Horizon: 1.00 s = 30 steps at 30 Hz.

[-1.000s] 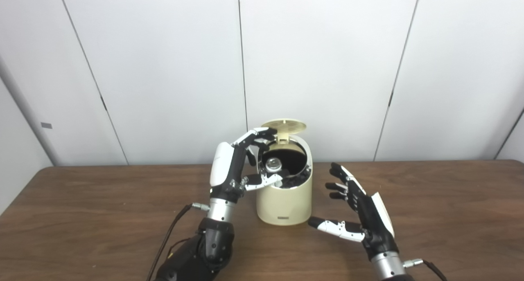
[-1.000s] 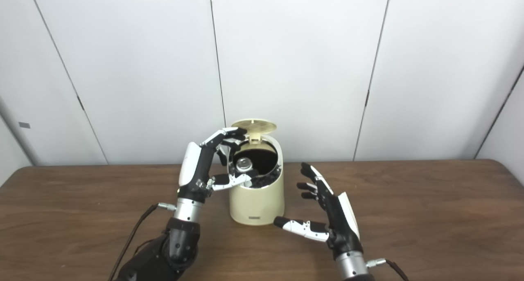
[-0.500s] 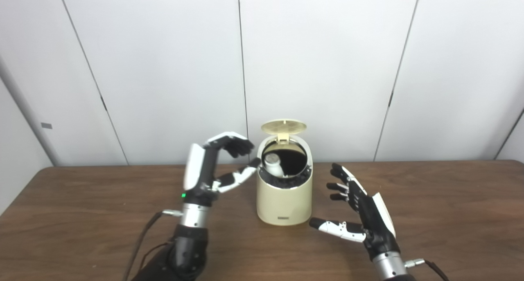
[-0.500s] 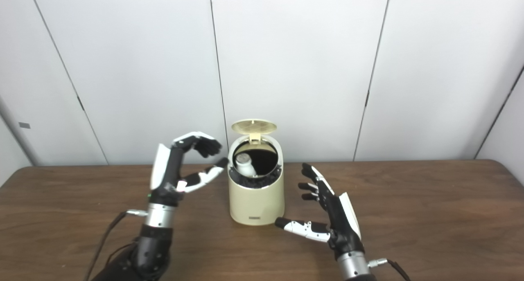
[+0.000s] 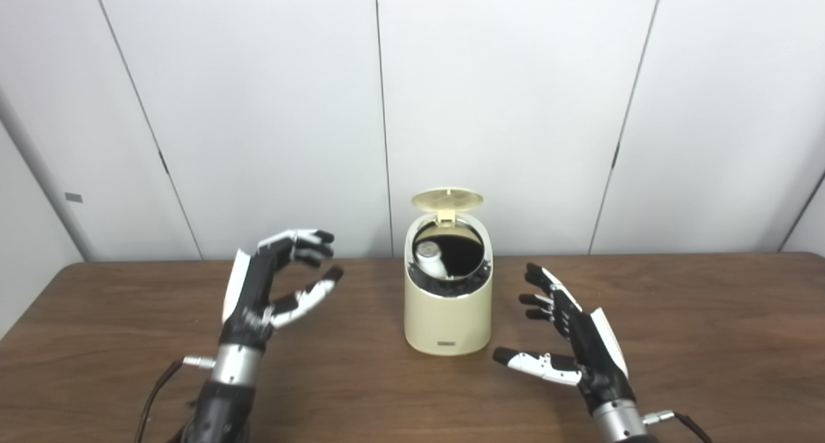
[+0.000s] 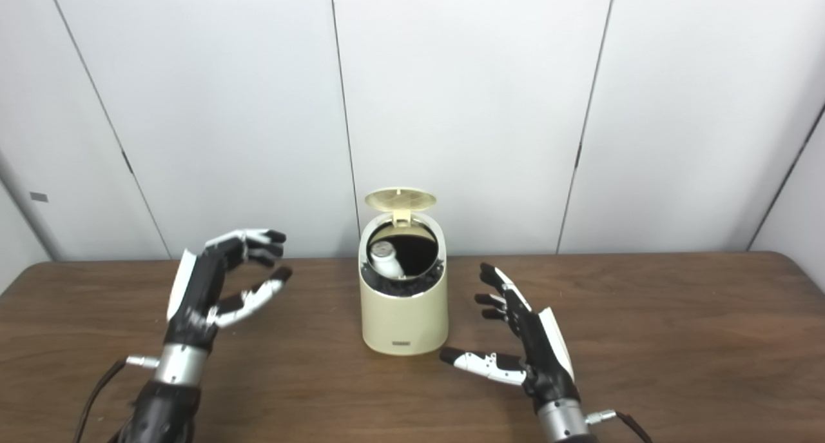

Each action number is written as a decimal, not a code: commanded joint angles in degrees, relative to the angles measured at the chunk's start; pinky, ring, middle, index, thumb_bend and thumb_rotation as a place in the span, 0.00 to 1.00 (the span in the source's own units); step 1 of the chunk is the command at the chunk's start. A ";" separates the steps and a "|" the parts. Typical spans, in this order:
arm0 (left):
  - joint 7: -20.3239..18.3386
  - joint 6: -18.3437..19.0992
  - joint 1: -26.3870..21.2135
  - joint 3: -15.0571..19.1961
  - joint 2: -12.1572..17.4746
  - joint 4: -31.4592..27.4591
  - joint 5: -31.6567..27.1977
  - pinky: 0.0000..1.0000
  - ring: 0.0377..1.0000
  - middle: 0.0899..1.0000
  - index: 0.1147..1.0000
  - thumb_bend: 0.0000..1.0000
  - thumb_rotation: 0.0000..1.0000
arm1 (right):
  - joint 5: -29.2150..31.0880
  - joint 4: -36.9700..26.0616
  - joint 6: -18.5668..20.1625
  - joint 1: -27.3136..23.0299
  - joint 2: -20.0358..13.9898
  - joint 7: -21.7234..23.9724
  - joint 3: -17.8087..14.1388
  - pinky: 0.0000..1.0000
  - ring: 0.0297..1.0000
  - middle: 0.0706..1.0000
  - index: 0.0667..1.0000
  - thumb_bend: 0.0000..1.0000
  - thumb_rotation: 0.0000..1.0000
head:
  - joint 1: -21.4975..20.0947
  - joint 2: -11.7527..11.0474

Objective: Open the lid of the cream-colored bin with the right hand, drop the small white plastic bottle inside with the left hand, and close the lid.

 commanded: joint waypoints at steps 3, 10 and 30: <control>-4.78 3.22 0.28 2.98 0.00 -3.66 0.29 0.56 0.62 0.67 0.43 0.50 0.04 | 0.24 -2.78 -1.55 -3.23 -1.56 0.09 -0.82 0.71 0.79 0.87 0.88 0.75 0.40 | -0.23 -0.13; -9.16 6.63 3.37 5.73 -2.03 -4.50 1.62 0.56 0.64 0.68 0.43 0.50 0.03 | -1.23 -5.01 1.40 -9.02 -5.11 2.36 -0.81 0.71 0.80 0.86 0.87 0.72 0.45 | -1.05 -0.47; -11.51 5.54 4.73 8.42 -7.66 -1.34 5.27 0.53 0.61 0.67 0.43 0.50 0.03 | -13.29 -9.24 15.92 -30.48 -14.86 16.39 6.82 0.72 0.84 0.83 0.83 0.63 0.63 | -1.00 -2.02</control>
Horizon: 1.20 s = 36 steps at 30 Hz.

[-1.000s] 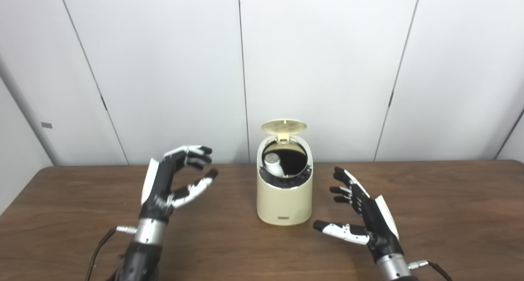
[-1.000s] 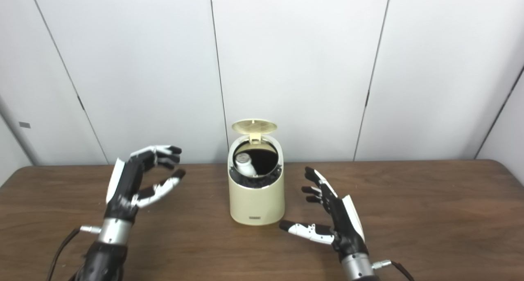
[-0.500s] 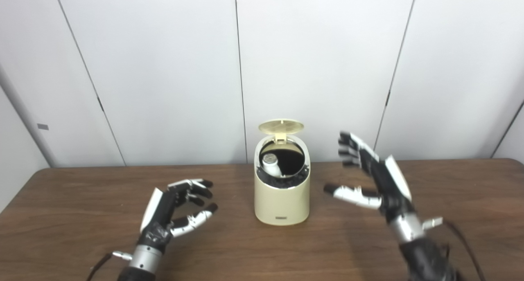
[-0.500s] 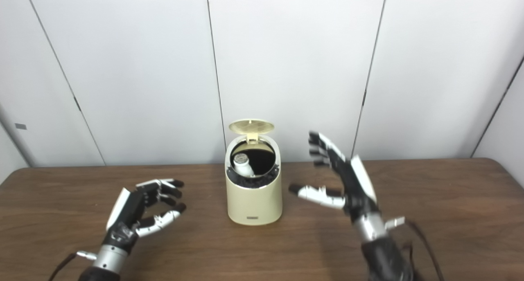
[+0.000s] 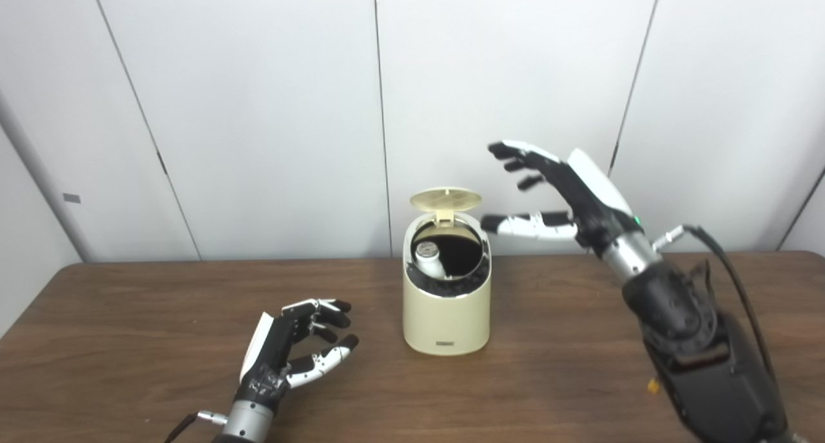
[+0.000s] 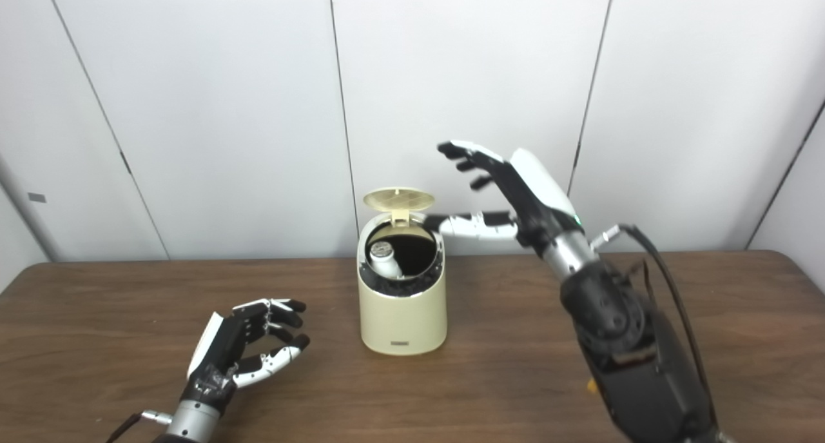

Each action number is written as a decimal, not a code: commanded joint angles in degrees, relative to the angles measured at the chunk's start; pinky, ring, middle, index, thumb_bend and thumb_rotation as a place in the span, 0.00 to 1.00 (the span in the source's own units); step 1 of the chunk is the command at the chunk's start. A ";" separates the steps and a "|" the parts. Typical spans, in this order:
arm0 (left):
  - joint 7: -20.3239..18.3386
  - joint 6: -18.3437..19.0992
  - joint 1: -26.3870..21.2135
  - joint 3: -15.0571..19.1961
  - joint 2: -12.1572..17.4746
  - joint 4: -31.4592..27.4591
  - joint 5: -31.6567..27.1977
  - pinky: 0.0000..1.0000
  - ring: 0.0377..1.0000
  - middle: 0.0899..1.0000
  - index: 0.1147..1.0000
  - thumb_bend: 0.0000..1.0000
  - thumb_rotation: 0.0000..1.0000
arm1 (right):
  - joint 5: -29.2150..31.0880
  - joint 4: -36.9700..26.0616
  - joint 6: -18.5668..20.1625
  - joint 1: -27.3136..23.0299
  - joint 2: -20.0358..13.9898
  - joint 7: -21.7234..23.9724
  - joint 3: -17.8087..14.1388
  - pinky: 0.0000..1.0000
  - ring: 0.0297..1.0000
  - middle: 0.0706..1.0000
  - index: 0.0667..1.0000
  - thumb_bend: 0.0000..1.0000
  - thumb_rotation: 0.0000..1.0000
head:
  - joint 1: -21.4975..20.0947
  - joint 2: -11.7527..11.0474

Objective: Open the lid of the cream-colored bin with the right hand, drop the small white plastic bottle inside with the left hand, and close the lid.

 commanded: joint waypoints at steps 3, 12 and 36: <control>-0.28 -2.14 -1.85 0.88 0.38 0.10 0.55 0.54 0.62 0.67 0.43 0.50 0.04 | -2.39 -1.20 0.62 -5.16 -1.54 2.38 1.30 0.74 0.86 0.84 0.82 0.63 0.64 | -0.10 0.03; -0.08 -2.42 -2.07 1.54 -0.29 0.40 1.85 0.54 0.61 0.67 0.43 0.50 0.04 | -4.95 0.66 1.32 -8.25 -1.37 5.49 3.65 0.77 0.89 0.83 0.81 0.63 0.68 | 0.52 0.11; -0.66 -3.42 -2.17 2.33 -1.32 0.40 1.07 0.53 0.61 0.67 0.43 0.50 0.04 | -3.47 2.75 -2.68 -8.50 -0.85 7.98 6.31 0.71 0.76 0.63 0.59 0.65 0.66 | 1.33 1.04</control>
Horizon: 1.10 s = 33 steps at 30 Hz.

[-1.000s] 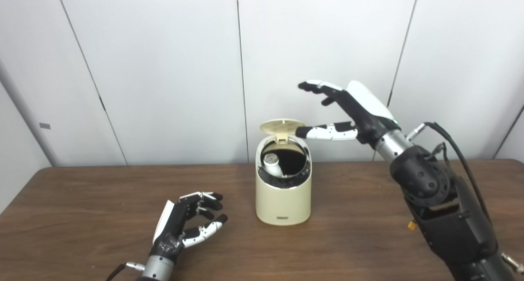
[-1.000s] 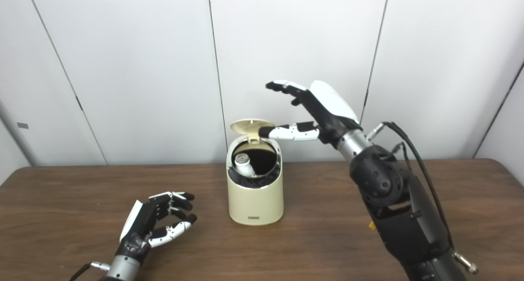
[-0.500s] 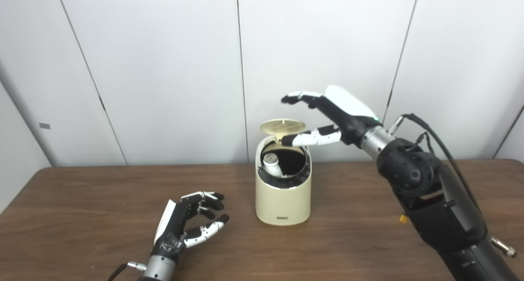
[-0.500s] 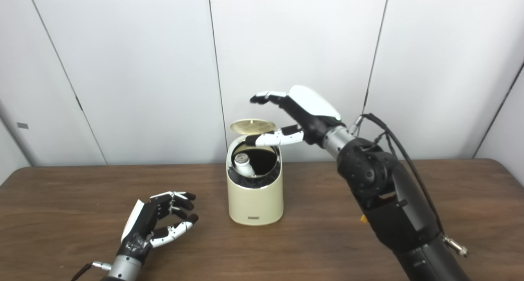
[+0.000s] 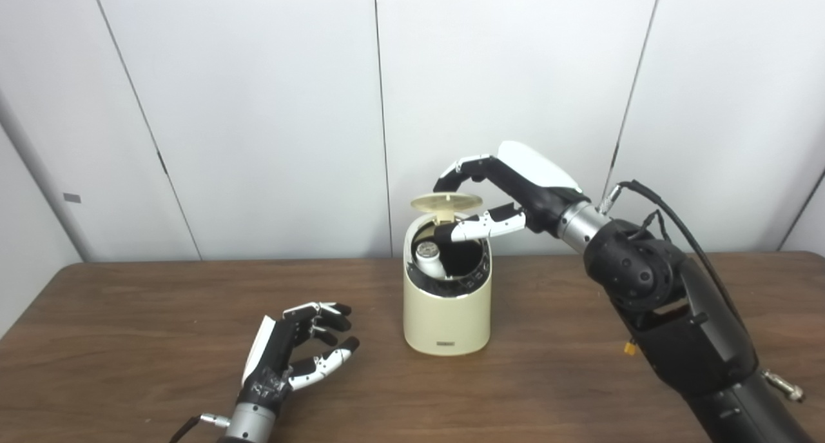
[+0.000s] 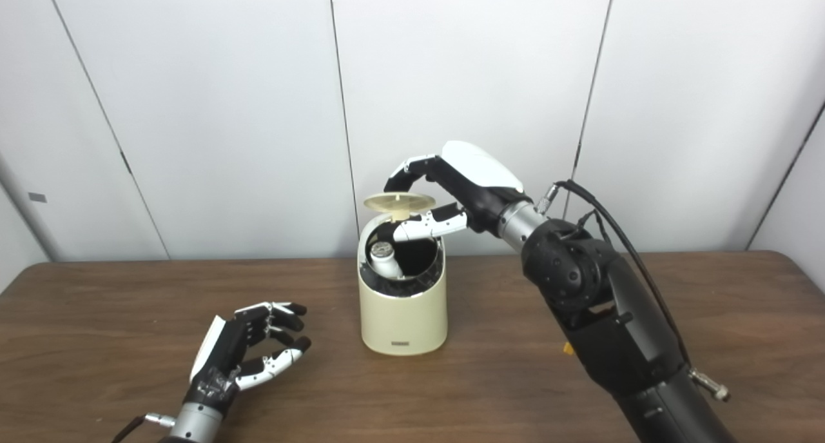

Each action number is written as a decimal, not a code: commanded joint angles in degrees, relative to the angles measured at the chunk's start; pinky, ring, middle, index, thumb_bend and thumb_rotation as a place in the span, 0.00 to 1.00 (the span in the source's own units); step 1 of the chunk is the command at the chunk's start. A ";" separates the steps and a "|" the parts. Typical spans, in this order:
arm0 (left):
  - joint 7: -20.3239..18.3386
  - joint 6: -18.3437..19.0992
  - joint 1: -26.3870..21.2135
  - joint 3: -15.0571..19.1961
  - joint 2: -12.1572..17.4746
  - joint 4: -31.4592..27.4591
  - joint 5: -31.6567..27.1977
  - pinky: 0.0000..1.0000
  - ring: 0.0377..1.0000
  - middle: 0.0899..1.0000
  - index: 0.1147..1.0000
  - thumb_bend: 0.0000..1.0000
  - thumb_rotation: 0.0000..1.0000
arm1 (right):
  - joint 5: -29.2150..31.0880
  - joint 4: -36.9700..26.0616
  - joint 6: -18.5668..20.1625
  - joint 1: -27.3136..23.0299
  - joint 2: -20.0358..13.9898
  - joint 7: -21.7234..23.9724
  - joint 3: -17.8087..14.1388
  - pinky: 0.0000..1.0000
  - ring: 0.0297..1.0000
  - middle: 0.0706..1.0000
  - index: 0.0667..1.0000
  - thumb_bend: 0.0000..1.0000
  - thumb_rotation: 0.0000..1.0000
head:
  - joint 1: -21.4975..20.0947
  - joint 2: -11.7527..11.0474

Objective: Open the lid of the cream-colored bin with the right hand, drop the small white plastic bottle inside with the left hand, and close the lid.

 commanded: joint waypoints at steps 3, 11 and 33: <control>0.03 -2.12 -2.07 0.70 -0.02 -1.11 -0.88 0.53 0.61 0.67 0.43 0.50 0.04 | 0.33 -1.56 -2.52 -2.10 -0.75 -0.56 -0.69 0.72 0.75 0.61 0.57 0.64 0.67 | -0.08 -0.01; 0.15 -1.16 -1.89 0.87 0.00 -1.43 -0.35 0.53 0.61 0.67 0.43 0.50 0.05 | -0.54 -3.66 -1.42 -1.08 -1.06 0.83 -0.36 0.72 0.76 0.59 0.53 0.65 0.70 | 0.10 0.65; 1.77 0.71 -1.79 1.76 -1.91 -2.87 1.47 0.51 0.59 0.65 0.43 0.50 0.04 | -3.83 -5.87 -2.42 1.38 -2.54 5.88 2.14 0.99 0.80 0.59 0.57 0.62 0.69 | 1.19 2.06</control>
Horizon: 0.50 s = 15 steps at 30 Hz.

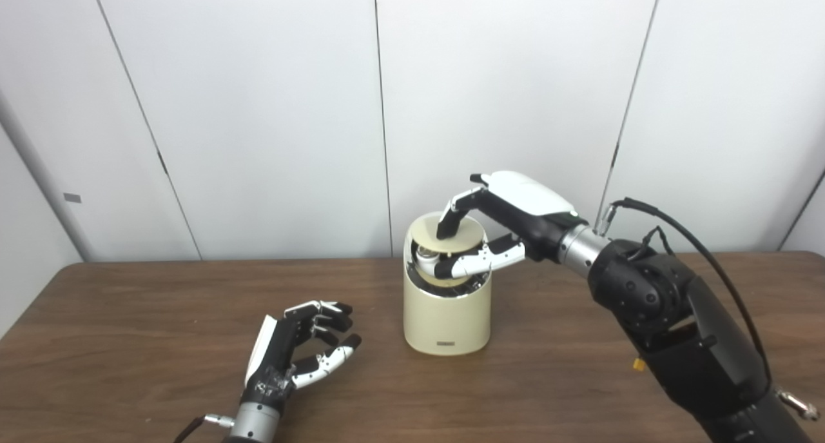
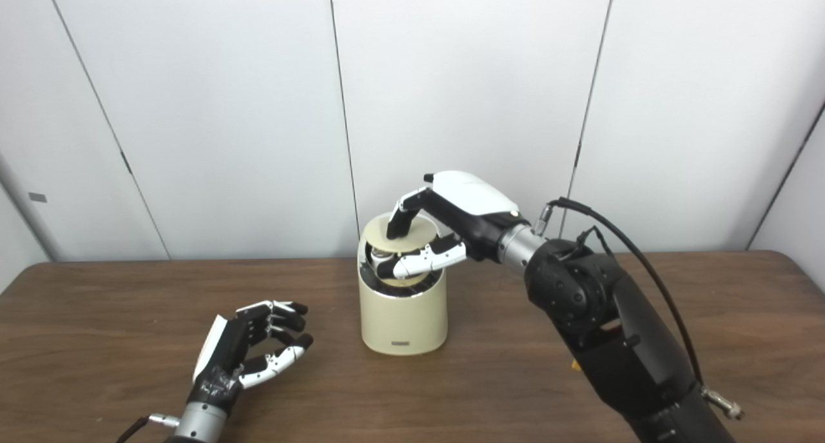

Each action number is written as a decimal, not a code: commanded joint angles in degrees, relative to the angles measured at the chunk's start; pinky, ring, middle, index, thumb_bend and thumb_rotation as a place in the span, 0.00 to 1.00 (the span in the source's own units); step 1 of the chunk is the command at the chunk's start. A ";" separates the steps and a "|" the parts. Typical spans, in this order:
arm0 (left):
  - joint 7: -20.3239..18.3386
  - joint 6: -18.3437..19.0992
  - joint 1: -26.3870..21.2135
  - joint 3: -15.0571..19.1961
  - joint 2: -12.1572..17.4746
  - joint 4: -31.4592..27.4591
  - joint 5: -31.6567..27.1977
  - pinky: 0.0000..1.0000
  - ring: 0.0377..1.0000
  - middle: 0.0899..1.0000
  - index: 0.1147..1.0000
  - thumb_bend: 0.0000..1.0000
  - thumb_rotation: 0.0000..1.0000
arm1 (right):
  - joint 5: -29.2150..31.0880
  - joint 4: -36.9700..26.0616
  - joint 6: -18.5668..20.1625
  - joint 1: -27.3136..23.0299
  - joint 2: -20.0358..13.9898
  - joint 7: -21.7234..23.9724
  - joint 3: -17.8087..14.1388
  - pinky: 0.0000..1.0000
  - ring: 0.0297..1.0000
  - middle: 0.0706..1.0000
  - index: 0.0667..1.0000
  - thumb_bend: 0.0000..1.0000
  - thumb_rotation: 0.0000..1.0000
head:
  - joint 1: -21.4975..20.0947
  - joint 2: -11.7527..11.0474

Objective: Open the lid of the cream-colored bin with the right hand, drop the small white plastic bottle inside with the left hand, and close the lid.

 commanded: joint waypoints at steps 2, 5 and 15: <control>0.98 -0.71 -1.79 0.68 -0.09 -1.76 -0.27 0.51 0.59 0.65 0.43 0.50 0.04 | -0.79 -1.60 -1.77 -1.39 -1.04 -0.41 -0.01 0.98 0.80 0.59 0.57 0.64 0.71 | 0.05 0.17; 0.95 -0.66 -1.77 0.82 -0.13 -1.95 -0.52 0.51 0.59 0.66 0.43 0.50 0.04 | -1.22 -1.63 -1.76 -1.13 -1.07 0.10 0.33 0.98 0.80 0.59 0.57 0.64 0.70 | 0.17 0.31; 0.73 -0.22 -1.68 1.02 -0.20 -2.53 -0.78 0.51 0.59 0.65 0.43 0.50 0.05 | -2.43 -2.15 -2.43 -0.04 -1.50 1.92 1.53 0.96 0.80 0.59 0.58 0.62 0.62 | 0.46 1.09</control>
